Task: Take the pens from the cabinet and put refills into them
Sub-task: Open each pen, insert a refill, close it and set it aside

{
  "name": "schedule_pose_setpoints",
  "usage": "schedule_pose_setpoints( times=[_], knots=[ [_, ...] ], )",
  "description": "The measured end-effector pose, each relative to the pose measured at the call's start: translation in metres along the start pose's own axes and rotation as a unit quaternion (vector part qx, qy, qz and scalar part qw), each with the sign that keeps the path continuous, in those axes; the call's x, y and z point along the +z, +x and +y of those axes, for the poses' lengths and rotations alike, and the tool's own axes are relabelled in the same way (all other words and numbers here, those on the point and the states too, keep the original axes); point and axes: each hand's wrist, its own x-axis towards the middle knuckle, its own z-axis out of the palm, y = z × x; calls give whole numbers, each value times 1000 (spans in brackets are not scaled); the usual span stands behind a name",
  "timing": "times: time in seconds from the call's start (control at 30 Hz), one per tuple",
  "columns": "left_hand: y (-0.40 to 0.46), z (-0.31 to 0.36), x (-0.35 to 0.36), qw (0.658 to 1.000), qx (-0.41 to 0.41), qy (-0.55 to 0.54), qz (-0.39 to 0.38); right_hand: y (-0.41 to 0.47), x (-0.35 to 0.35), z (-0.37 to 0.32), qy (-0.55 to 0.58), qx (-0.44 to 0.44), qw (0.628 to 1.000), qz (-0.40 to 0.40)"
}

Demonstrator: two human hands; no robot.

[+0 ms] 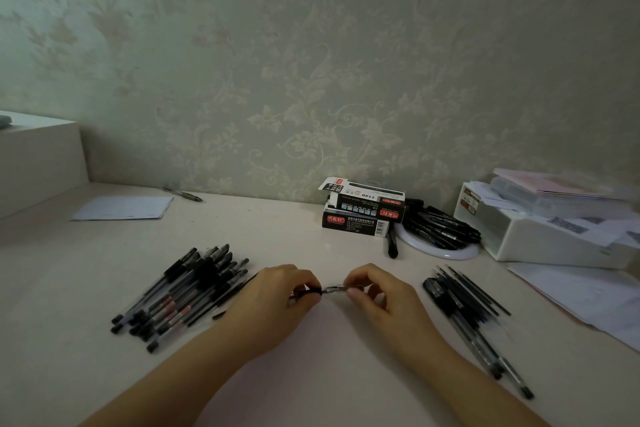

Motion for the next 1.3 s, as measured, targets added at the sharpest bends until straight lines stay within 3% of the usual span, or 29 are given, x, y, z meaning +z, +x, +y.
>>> schedule_pose_setpoints(
  times=[0.37, 1.3],
  knots=[
    [-1, 10, -2, 998, 55, 7, -6, 1, 0, 6, 32, -1, 999, -41],
    [-1, 17, -4, 998, 60, 26, -6, 3, 3, 7, 70, -22, 997, -37]
  ],
)
